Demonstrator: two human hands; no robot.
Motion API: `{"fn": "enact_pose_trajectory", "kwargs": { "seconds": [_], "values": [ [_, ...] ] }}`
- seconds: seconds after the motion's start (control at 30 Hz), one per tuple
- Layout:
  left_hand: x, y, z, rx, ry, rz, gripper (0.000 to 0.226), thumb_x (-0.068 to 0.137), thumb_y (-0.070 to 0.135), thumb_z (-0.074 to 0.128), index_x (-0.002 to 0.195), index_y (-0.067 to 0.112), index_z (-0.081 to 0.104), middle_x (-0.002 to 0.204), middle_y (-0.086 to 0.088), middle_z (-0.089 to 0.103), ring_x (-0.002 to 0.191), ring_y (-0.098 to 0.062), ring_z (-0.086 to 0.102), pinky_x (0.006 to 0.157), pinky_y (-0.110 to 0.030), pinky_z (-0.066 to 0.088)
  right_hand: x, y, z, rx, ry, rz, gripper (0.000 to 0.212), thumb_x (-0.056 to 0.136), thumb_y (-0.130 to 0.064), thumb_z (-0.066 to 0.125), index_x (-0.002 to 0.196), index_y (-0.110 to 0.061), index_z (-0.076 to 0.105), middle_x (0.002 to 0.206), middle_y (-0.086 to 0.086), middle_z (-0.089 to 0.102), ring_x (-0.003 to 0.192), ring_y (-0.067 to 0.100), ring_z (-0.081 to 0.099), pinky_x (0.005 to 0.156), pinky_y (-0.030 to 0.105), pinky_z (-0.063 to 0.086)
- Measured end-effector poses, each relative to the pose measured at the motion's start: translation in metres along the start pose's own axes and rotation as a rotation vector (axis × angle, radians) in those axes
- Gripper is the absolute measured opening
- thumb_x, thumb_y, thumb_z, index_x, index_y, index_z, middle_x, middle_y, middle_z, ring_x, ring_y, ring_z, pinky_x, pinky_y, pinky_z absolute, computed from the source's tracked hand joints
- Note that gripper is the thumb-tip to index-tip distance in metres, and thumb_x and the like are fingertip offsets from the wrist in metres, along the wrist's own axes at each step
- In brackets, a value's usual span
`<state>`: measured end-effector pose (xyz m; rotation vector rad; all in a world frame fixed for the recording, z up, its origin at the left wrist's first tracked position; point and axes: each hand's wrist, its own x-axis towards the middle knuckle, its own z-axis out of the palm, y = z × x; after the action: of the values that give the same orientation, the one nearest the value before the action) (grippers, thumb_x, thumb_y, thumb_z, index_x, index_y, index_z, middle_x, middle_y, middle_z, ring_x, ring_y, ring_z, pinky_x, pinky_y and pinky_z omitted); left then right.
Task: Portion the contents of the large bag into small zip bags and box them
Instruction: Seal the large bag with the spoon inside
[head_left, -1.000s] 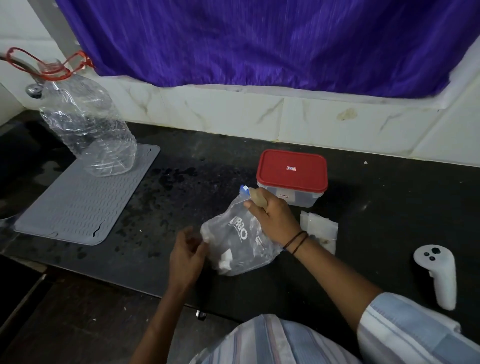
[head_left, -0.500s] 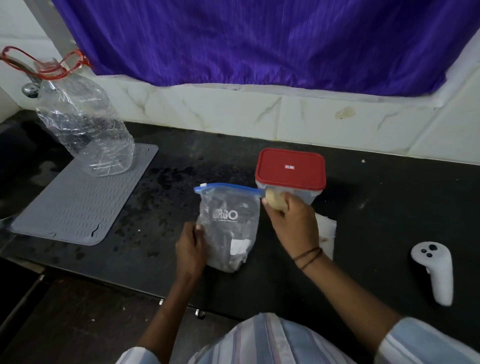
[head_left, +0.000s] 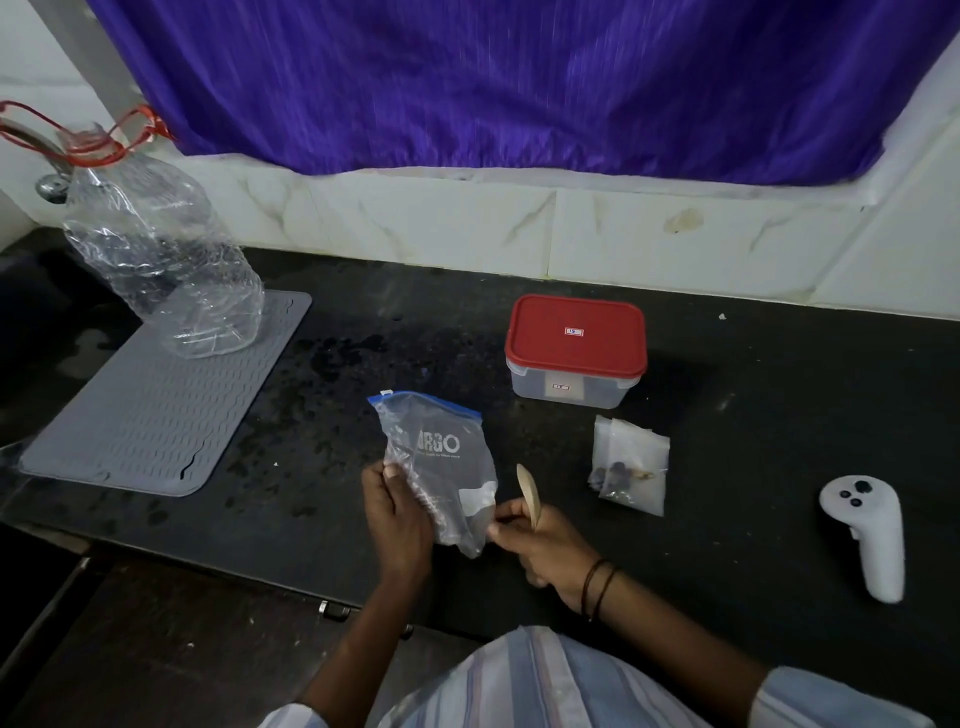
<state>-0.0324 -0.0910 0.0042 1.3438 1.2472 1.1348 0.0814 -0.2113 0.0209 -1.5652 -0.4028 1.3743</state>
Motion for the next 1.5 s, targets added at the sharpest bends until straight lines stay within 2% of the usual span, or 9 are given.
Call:
{"fn": "enact_pose_trajectory", "kwargs": {
  "seconds": [0.17,0.37,0.6,0.73,0.9,1.07,1.2,1.37,1.5],
  "values": [
    [-0.001,-0.004,-0.001,0.019,0.020,-0.012,0.023,0.108,0.010,0.037,0.086,0.009,0.044,0.076,0.002,0.047,0.062,0.005,0.044,0.059,-0.017,0.039,0.005,0.012,0.009,-0.091,0.034,-0.053,0.011,0.086,-0.004,0.070,0.091,-0.011,0.063,0.084,0.008,0.067,0.059,0.000,0.061,0.053,0.012,0.045],
    [0.000,-0.005,-0.008,0.061,-0.019,0.017,0.023,0.108,0.011,0.037,0.087,0.005,0.044,0.076,0.001,0.046,0.060,0.005,0.044,0.056,-0.012,0.039,0.009,0.010,0.014,-0.169,0.143,-0.109,0.022,0.098,-0.013,0.054,0.077,-0.012,0.060,0.080,0.011,0.065,0.033,-0.003,0.045,0.035,0.009,0.030],
    [-0.007,-0.008,-0.007,0.087,-0.090,-0.020,0.024,0.108,0.015,0.037,0.090,0.004,0.048,0.078,0.000,0.051,0.063,0.002,0.047,0.056,-0.014,0.042,0.023,0.013,0.015,-0.289,0.231,-0.154,0.012,0.094,-0.010,0.057,0.083,-0.007,0.061,0.070,0.004,0.066,0.061,0.001,0.060,0.063,0.009,0.046],
    [0.004,-0.007,-0.014,0.250,0.022,-0.067,0.025,0.107,0.020,0.038,0.089,0.005,0.046,0.079,-0.007,0.054,0.073,-0.022,0.052,0.064,-0.032,0.035,0.029,0.012,0.006,-0.511,0.318,-0.103,0.014,0.094,-0.022,0.055,0.086,-0.014,0.064,0.078,0.002,0.070,0.076,0.014,0.066,0.079,0.035,0.055],
    [0.014,-0.022,-0.037,0.676,-0.134,-0.132,0.029,0.106,0.029,0.041,0.099,0.003,0.053,0.101,-0.033,0.065,0.096,-0.048,0.063,0.076,-0.043,0.045,0.000,0.009,-0.008,-0.926,0.293,-0.103,0.012,0.098,-0.029,0.050,0.104,-0.019,0.054,0.100,0.004,0.065,0.088,0.019,0.063,0.073,0.030,0.048],
    [0.024,-0.028,-0.054,1.002,-0.295,0.147,0.031,0.090,0.029,0.045,0.100,0.004,0.061,0.094,-0.023,0.065,0.087,-0.046,0.062,0.072,-0.047,0.046,-0.029,0.010,-0.018,-1.137,0.256,-0.117,0.015,0.097,-0.034,0.051,0.110,-0.026,0.049,0.101,-0.005,0.057,0.085,0.010,0.058,0.074,0.025,0.051],
    [0.027,-0.022,-0.046,0.839,-0.198,0.568,0.025,0.086,0.014,0.044,0.096,0.001,0.064,0.087,-0.020,0.062,0.078,-0.038,0.056,0.068,-0.042,0.044,-0.024,-0.009,-0.018,-1.103,0.390,-0.485,0.021,0.094,-0.030,0.054,0.113,-0.024,0.054,0.108,-0.004,0.056,0.088,0.013,0.060,0.072,0.028,0.051],
    [0.021,-0.038,-0.010,0.862,-0.481,0.636,0.035,0.094,0.015,0.044,0.115,-0.003,0.064,0.118,-0.019,0.064,0.105,-0.036,0.062,0.089,-0.043,0.053,0.002,-0.023,0.019,-0.711,0.326,-0.703,0.040,0.097,-0.044,0.032,0.081,-0.021,0.060,0.080,-0.005,0.055,0.075,0.007,0.053,0.068,0.018,0.041],
    [0.013,-0.067,-0.002,1.203,-0.680,0.601,0.058,0.097,0.037,0.039,0.143,0.002,0.051,0.151,-0.023,0.045,0.142,-0.041,0.039,0.117,-0.057,0.031,0.021,-0.008,0.022,-0.773,0.389,-0.686,0.041,0.095,-0.056,0.029,0.072,-0.029,0.051,0.058,-0.011,0.052,0.055,-0.001,0.048,0.055,0.010,0.033]
  ]
}}
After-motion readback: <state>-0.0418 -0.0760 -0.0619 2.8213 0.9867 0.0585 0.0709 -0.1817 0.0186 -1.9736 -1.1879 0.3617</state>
